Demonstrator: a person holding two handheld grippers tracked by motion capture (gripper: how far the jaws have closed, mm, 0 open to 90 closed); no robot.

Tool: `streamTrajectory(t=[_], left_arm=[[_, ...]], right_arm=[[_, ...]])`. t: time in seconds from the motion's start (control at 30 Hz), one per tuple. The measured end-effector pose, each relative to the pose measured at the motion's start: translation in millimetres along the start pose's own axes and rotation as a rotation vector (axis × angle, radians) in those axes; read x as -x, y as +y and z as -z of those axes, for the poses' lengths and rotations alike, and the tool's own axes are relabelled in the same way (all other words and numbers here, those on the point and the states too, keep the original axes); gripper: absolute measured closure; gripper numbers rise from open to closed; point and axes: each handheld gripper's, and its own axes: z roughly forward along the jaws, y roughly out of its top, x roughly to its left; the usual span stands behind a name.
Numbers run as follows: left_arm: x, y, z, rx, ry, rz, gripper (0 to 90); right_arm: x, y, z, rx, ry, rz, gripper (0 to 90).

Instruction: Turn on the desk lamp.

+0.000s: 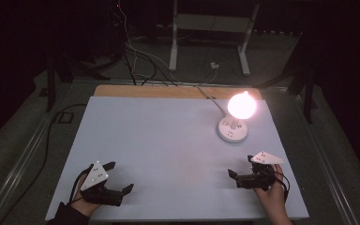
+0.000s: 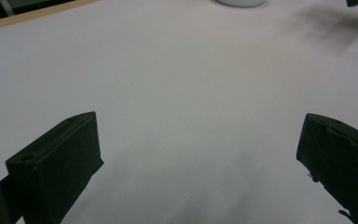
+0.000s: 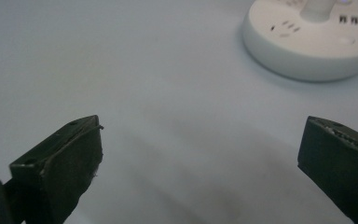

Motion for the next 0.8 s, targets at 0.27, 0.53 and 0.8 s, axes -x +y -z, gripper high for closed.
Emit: streamTrajectory(t=[0.27,0.53,0.8], left_arm=[[0.3,-0.4,-0.2,-0.002,0.0,0.0,0.3],[0.8,-0.4,-0.7,-0.004,0.001,-0.002,0.3],[0.5,-0.4,-1.5,-0.006,-0.002,-0.002,0.3]], right_arm=[[1.0,-16.9,11.7,-0.024,0.015,-0.019,0.0],[2.2,-32.2,24.7,-0.044,0.031,-0.035,0.0],[2.8,-41.1,27.1,-0.082,-0.01,0.015,0.0]])
